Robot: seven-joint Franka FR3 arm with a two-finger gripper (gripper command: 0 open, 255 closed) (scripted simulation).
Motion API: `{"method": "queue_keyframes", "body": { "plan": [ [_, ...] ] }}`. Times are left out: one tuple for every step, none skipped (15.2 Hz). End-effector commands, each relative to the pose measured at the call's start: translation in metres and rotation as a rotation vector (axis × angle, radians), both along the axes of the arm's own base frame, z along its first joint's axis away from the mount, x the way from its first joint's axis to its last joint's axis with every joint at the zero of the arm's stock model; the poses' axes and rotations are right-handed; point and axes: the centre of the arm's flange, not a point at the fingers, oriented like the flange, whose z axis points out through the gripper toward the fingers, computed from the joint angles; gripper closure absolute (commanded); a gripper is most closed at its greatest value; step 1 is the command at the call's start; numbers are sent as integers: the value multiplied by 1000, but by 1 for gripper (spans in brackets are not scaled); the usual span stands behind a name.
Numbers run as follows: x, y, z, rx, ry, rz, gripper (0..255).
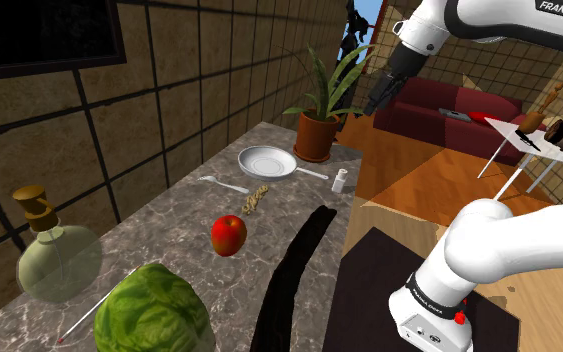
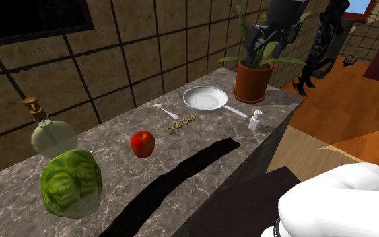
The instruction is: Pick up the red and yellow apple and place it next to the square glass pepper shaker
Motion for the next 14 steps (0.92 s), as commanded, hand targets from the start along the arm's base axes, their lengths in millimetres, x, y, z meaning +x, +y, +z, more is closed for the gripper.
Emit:
{"method": "queue_keyframes", "body": {
  "plan": [
    [0,0,0,0,0,0,0],
    [4,12,-5,-2,7,-3,0],
    [8,24,-11,-4,13,-6,0],
    [12,36,-16,-6,20,-9,0],
    [17,47,-22,-7,27,-12,0],
    [21,59,-27,-9,33,-15,0],
    [25,71,-33,-11,40,-18,0],
    [29,83,-39,-13,47,-21,0],
    [33,95,-45,-15,53,-24,0],
    [37,106,-50,-17,60,-27,0],
    [41,118,-56,-19,67,-30,0],
    [45,130,-62,-21,73,-33,0],
    [49,141,-68,-22,80,-36,0],
    [54,153,-74,-24,86,-39,0]
  ]
}}
